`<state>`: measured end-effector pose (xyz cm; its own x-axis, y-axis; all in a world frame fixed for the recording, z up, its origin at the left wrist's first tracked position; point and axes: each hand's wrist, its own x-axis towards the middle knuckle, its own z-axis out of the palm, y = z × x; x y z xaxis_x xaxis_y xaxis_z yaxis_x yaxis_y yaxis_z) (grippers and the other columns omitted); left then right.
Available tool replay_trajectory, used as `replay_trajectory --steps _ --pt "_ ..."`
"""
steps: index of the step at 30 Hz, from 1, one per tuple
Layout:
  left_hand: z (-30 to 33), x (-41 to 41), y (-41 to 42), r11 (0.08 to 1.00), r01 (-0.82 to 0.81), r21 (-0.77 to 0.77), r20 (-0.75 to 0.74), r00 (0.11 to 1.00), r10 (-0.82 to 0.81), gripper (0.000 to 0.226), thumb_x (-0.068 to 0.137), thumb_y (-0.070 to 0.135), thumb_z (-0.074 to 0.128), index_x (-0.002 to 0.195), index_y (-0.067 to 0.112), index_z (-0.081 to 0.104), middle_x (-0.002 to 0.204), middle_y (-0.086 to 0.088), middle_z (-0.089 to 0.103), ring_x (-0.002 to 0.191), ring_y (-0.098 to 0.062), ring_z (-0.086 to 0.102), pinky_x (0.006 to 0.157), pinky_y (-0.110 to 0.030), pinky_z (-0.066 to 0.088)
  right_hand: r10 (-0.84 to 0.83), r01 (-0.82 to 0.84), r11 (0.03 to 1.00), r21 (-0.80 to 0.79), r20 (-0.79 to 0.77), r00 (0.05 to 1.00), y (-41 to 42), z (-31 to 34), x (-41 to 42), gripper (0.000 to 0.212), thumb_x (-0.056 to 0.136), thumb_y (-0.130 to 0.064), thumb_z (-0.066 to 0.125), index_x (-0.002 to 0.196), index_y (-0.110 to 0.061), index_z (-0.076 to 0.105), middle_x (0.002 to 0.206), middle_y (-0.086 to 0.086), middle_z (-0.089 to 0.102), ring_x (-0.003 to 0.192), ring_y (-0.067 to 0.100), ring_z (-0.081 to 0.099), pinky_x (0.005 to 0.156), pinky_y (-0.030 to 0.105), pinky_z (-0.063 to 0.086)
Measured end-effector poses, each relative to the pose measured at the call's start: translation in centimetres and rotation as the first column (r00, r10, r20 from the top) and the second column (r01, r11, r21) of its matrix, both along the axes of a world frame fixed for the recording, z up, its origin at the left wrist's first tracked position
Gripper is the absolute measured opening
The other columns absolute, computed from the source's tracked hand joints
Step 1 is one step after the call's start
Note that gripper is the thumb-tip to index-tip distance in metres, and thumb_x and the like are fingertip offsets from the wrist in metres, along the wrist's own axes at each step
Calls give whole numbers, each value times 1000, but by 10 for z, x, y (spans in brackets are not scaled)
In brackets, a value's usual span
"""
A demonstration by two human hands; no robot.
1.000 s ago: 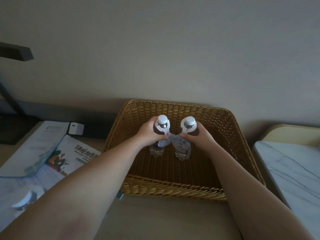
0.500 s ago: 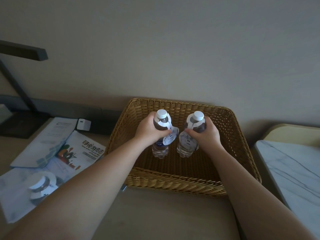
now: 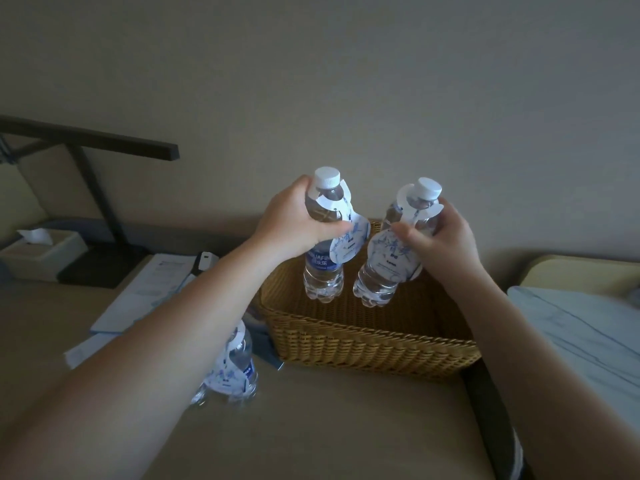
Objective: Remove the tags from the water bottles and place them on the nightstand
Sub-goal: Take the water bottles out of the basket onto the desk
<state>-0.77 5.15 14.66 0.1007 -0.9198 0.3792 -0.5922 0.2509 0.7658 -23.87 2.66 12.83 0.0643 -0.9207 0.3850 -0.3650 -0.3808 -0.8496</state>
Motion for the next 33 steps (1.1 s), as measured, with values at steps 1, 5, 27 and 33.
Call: replay_trajectory --steps 1,5,27,33 --pt "3 3 11 1000 12 -10 5 1000 -12 63 60 45 85 114 31 55 106 17 65 96 -3 61 83 -31 52 4 -4 1000 -12 2 1000 12 5 0 43 73 -34 76 111 -24 58 101 -9 68 92 7 65 76 35 57" --pt "4 11 54 996 88 -32 7 996 -88 65 60 48 84 116 31 55 109 16 66 98 -3 62 83 -33 53 24 -24 999 -26 25 999 62 14 -2 39 78 -32 74 113 -22 59 102 -9 69 91 2 67 72 27 56" --pt "-180 -20 120 975 -8 221 -44 999 18 56 56 56 78 99 40 47 89 23 57 82 3 52 62 -18 35 -136 167 958 232 -144 980 136 -143 -8 44 65 -45 80 101 -39 55 93 -18 65 88 -1 61 75 29 54" --pt "-198 -26 109 957 -111 268 -27 992 123 60 56 56 81 100 43 42 87 29 52 77 9 48 59 -16 31 -106 144 944 298 -140 984 118 -173 -11 48 65 -46 80 103 -44 52 94 -24 63 88 -5 59 71 22 50"
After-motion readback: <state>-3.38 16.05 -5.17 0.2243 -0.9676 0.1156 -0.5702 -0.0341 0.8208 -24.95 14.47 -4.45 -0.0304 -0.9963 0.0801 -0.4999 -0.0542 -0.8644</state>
